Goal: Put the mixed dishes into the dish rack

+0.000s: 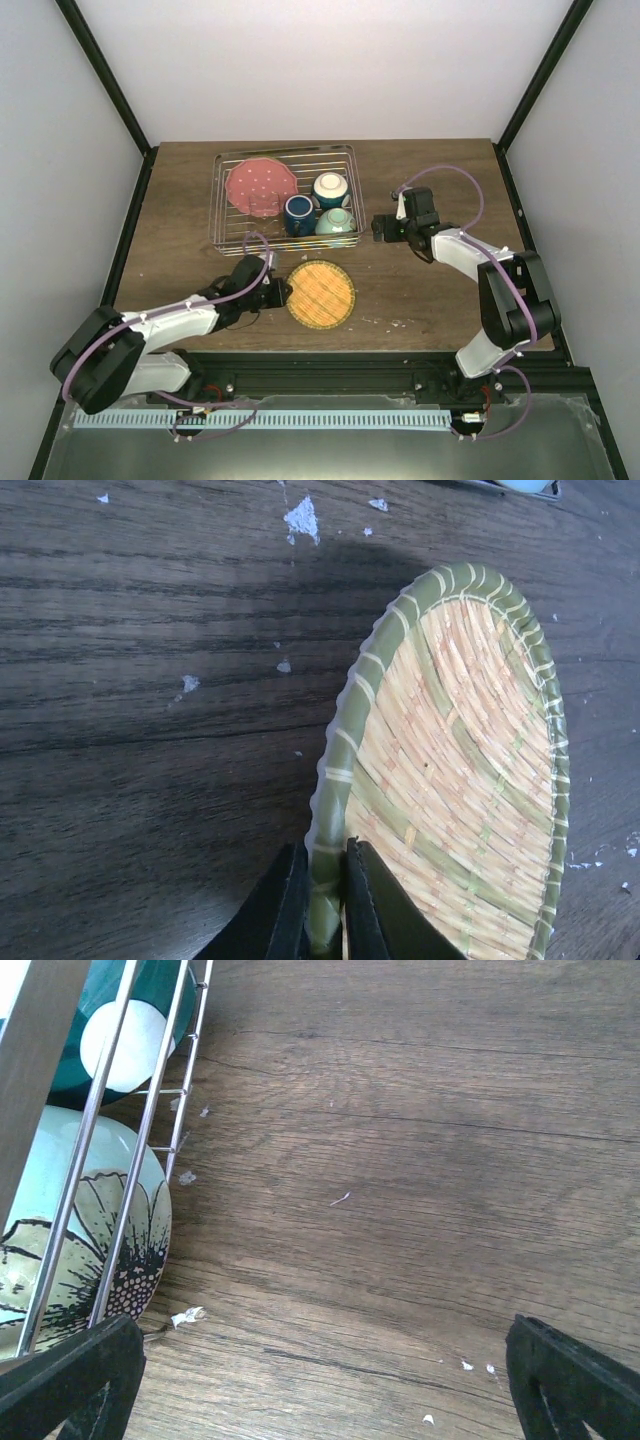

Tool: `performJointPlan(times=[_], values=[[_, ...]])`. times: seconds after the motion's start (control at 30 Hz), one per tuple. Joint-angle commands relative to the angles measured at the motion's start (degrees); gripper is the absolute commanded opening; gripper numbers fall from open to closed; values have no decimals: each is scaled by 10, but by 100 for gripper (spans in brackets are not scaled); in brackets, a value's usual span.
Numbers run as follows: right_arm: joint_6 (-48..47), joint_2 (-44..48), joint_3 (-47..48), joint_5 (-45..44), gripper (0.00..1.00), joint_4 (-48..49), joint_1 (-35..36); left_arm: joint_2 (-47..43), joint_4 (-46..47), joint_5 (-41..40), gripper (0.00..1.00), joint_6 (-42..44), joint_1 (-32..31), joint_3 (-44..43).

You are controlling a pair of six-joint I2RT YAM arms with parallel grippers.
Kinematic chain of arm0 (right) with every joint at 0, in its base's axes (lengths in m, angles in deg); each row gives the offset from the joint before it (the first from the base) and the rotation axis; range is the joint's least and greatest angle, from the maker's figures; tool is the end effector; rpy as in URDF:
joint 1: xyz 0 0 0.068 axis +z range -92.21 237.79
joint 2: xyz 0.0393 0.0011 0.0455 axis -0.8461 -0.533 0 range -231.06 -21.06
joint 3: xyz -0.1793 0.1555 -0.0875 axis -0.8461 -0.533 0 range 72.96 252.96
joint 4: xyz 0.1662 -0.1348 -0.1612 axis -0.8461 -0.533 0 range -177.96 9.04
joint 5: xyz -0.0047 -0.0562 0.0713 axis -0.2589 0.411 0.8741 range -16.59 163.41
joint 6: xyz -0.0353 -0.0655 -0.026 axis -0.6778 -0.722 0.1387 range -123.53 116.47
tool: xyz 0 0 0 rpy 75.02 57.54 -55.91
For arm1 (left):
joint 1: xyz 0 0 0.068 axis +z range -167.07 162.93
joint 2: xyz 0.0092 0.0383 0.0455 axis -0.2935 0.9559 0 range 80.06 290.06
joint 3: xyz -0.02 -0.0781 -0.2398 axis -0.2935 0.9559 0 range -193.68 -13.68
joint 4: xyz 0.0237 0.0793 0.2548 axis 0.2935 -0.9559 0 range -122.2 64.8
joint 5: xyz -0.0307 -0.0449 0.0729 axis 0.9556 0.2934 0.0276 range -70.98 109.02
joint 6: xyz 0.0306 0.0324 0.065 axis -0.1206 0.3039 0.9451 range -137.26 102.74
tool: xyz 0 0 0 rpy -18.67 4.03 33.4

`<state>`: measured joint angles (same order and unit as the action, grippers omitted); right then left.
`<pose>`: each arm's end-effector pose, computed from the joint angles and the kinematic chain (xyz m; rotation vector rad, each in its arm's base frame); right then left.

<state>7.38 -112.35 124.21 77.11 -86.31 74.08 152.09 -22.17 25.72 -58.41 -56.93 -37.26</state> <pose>0.3407 0.1040 0.1400 -0.1433 2.3778 0.3047 0.1914 -0.1701 0.0958 0.0320 2.5118 -0.7804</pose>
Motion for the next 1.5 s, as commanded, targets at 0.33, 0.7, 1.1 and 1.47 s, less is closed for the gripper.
performJointPlan(times=[0.33,0.7,1.1,1.47], values=[[-8,-3,-2,-14,100,-2,-4,-133,-76,17,0,66,-3,7],[-8,-6,-2,-8,100,1,-4,-236,-320,-100,0,211,-3,-256],[-9,-7,-6,5,100,8,-3,-121,-400,-379,0,556,-1,-551],[-12,-13,-5,2,100,10,-3,-68,-266,-395,0,914,43,-537]])
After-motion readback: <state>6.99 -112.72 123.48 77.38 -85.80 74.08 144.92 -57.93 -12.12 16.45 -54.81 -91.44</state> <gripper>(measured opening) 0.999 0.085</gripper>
